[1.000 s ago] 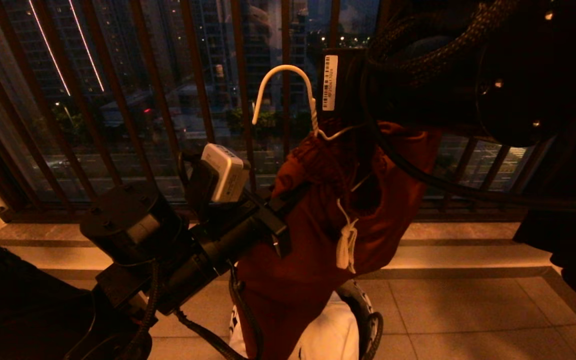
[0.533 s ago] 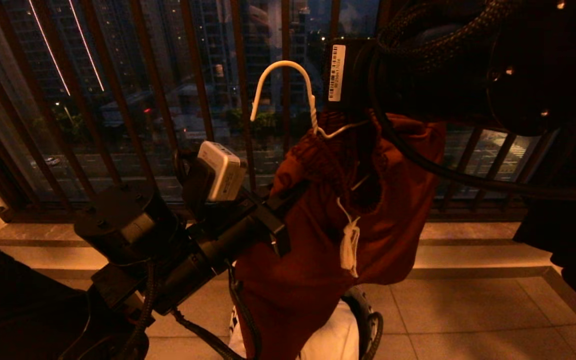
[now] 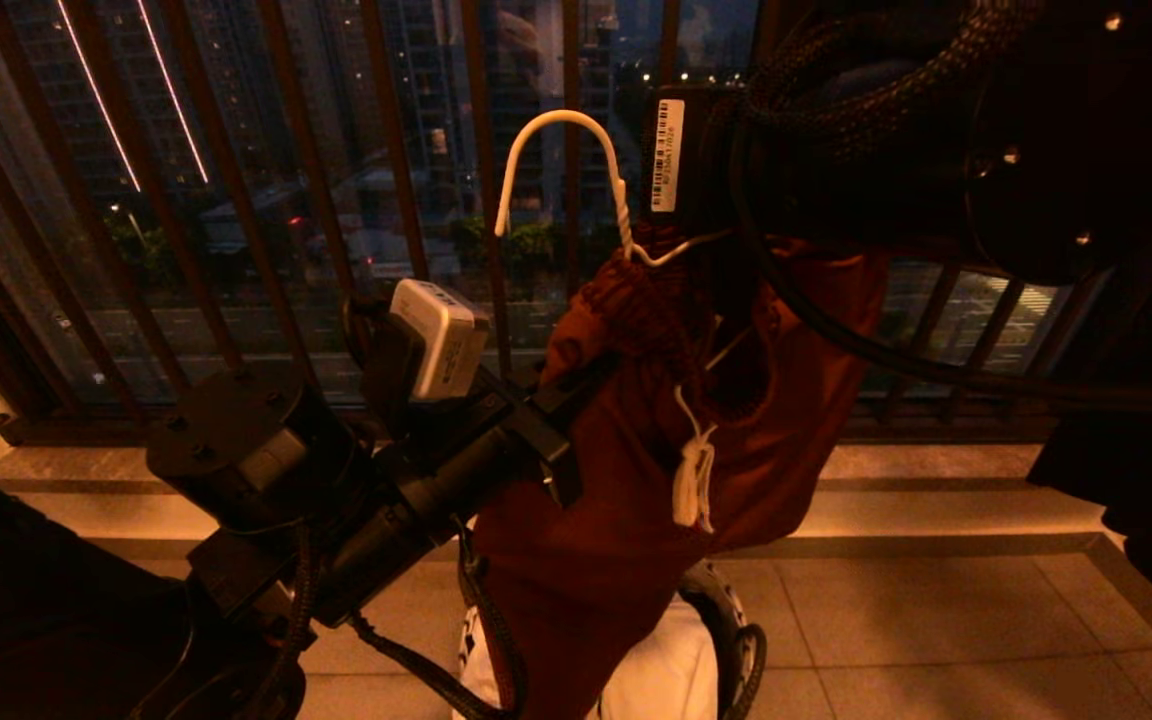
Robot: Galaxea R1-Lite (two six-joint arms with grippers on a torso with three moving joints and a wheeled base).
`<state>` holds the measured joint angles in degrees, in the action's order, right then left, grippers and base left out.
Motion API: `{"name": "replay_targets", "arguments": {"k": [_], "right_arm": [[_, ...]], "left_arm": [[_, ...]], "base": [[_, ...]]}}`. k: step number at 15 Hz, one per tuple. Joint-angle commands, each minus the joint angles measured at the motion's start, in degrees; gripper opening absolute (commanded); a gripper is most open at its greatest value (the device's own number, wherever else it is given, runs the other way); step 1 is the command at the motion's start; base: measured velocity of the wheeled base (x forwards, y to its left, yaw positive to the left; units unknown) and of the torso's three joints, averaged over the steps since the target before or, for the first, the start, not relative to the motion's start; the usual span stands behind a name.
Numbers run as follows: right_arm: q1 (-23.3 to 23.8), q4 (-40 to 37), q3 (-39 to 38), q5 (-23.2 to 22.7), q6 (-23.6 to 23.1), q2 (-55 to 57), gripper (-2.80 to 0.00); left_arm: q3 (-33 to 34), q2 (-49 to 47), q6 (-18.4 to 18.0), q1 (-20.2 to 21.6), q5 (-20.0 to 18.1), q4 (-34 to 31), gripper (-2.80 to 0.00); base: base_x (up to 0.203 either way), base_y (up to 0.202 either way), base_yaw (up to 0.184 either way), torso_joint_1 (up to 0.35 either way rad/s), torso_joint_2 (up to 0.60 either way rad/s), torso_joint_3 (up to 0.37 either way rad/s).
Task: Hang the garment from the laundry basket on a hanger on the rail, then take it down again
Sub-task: Hang the clothes on the clothes rack
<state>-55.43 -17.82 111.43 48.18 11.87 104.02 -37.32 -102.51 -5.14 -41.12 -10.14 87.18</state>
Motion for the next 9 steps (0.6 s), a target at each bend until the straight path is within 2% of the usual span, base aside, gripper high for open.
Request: {"name": "replay_targets", "arguments": {"k": [1, 9], "right_arm": [[-0.2, 0.0, -0.1, 0.3, 0.1, 0.0, -2.80], [-1.1, -0.8, -0.2, 0.3, 0.2, 0.0, -2.80]], "left_arm": [[0.0, -0.4, 0.0, 0.0, -0.1, 0.5, -2.80], [-1.2, -0.9, 0.1, 0.1, 0.3, 0.5, -2.80]], "base": [[0.000, 0.000, 0.000, 0.000, 0.00, 0.000], [0.000, 0.000, 0.000, 0.000, 0.00, 0.000]]}}
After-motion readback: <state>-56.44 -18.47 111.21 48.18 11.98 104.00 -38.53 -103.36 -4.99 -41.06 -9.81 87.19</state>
